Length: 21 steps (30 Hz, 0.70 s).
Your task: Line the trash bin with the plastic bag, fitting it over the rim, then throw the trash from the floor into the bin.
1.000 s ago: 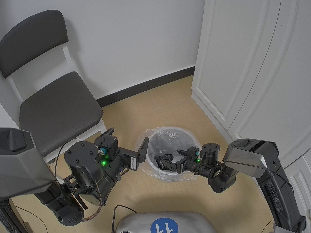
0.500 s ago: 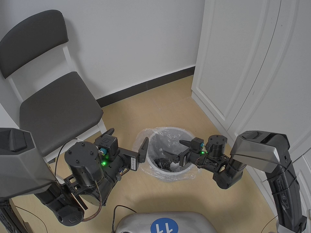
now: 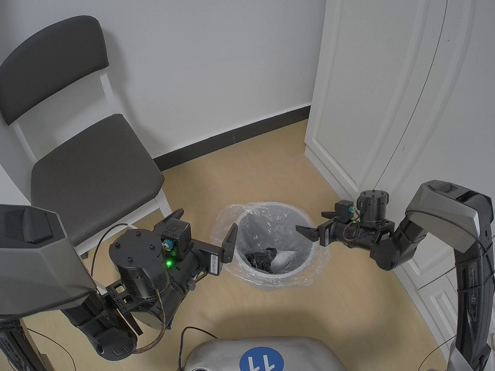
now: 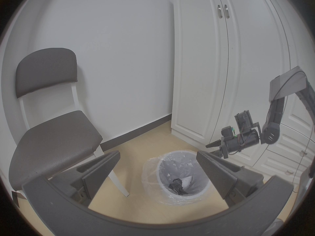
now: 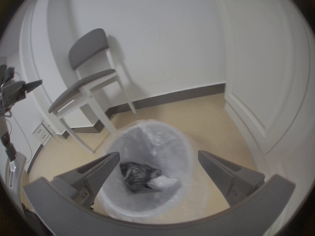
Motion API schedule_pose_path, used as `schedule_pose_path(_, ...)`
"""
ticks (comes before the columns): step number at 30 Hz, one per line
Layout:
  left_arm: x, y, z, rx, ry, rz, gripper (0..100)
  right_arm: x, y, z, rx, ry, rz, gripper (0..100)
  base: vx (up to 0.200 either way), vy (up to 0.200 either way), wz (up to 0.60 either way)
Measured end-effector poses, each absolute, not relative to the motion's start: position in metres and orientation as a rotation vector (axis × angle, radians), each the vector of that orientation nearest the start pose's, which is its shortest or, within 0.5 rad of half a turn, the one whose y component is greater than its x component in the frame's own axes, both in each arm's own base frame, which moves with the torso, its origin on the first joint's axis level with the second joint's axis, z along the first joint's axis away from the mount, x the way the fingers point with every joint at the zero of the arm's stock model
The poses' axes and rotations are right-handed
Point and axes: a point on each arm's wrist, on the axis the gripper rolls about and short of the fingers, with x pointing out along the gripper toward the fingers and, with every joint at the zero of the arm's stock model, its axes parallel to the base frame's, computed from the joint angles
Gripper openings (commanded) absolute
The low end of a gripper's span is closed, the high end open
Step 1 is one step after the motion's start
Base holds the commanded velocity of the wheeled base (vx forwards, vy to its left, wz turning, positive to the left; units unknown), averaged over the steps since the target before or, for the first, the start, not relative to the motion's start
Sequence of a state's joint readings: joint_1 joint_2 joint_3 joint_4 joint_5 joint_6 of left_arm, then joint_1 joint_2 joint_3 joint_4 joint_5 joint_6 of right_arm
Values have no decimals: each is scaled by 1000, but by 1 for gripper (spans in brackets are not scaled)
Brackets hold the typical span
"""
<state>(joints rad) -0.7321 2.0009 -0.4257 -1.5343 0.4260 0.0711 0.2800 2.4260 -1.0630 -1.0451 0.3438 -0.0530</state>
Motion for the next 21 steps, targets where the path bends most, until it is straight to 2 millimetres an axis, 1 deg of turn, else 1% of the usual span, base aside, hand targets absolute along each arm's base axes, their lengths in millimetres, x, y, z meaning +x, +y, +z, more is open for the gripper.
schedule_pose_path(3, 230, -194, 93, 94, 25, -306, 100, 427, 108, 12, -39, 348, 580, 100, 0, 0, 0)
schedule_pose_path(6, 230, -194, 93, 94, 26, -305, 100, 442, 94, 10, -42, 363, 545, 100, 0, 0, 0)
schedule_pose_path(8, 229, -194, 93, 95, 27, -305, 100, 450, 88, 4, -42, 374, 529, 100, 0, 0, 0)
schedule_pose_path(11, 229, -193, 92, 96, 28, -305, 100, 461, 79, -10, -36, 423, 505, 100, 0, 0, 0)
schedule_pose_path(15, 228, -193, 92, 96, 29, -305, 100, 469, 74, -26, -25, 489, 490, 100, 0, 0, 0)
schedule_pose_path(21, 228, -193, 92, 98, 31, -305, 100, 481, 67, -36, -21, 497, 452, 100, 0, 0, 0)
